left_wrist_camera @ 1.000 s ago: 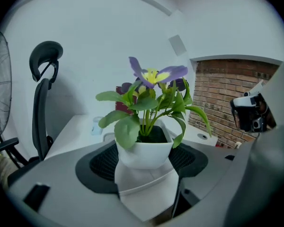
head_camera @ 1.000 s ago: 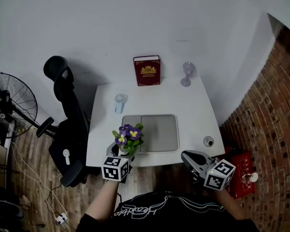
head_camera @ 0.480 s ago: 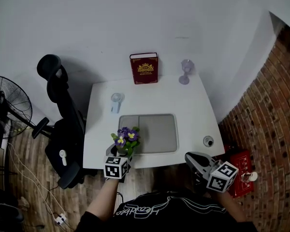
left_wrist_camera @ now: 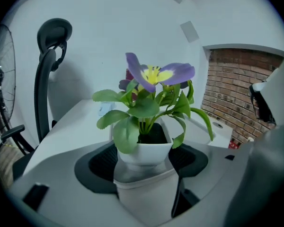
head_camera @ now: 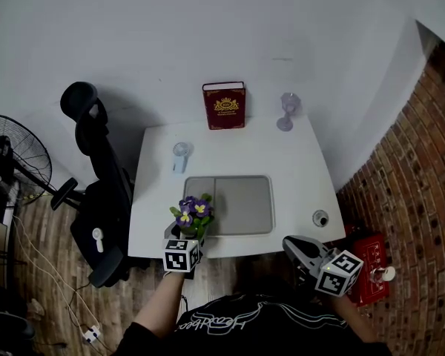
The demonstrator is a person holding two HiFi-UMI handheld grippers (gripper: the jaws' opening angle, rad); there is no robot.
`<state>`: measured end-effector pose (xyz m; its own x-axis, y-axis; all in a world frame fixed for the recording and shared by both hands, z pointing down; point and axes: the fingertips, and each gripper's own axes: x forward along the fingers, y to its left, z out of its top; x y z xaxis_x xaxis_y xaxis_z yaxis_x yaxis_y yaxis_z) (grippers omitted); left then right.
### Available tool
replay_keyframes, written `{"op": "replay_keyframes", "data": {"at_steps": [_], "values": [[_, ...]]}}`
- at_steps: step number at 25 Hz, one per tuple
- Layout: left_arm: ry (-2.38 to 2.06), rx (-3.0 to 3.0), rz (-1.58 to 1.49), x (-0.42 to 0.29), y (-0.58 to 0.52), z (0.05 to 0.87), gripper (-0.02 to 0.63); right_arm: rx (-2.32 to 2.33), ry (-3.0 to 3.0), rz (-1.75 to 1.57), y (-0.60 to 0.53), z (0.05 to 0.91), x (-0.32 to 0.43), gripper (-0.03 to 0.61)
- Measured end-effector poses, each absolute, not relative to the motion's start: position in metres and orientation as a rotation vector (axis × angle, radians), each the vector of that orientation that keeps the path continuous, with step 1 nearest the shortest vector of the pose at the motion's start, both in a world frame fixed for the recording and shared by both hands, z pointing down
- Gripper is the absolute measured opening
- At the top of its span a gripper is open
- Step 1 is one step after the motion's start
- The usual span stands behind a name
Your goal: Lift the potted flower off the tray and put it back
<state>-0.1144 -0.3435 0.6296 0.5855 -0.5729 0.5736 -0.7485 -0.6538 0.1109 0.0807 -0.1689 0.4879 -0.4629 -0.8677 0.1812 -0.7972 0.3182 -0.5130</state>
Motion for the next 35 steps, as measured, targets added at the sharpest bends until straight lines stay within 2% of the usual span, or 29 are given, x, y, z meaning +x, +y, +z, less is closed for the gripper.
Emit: {"op": "replay_keyframes", "data": {"at_steps": [17,25,26,28,32,35], "values": [[-1.089,2.476,0.611,-0.131,-0.311,0.609,0.364,-1.410,2.645,-0.832,-0.162,0.480,0.058,0.003],[-1.014,2.502,0.433,-0.124,-0.253,0.526,0.359,-1.248,2.761,-0.724,-0.155,0.447,0.042,0.002],[-0.990,2.514,0.415,-0.118,-0.244,0.514,0.346,-1.232,2.769,-0.713,-0.154,0.444,0.041,0.002],[-0.955,2.547,0.367,-0.108,-0.227,0.490,0.222,-1.204,2.787,-0.690,-0.151,0.438,0.037,0.002],[-0.862,2.603,0.243,-0.087,-0.199,0.448,0.082,-1.159,2.813,-0.659,-0.144,0.430,0.035,0.002],[-0.789,2.634,0.195,-0.073,-0.179,0.431,0.051,-1.128,2.812,-0.641,-0.136,0.426,0.035,0.002]]}}
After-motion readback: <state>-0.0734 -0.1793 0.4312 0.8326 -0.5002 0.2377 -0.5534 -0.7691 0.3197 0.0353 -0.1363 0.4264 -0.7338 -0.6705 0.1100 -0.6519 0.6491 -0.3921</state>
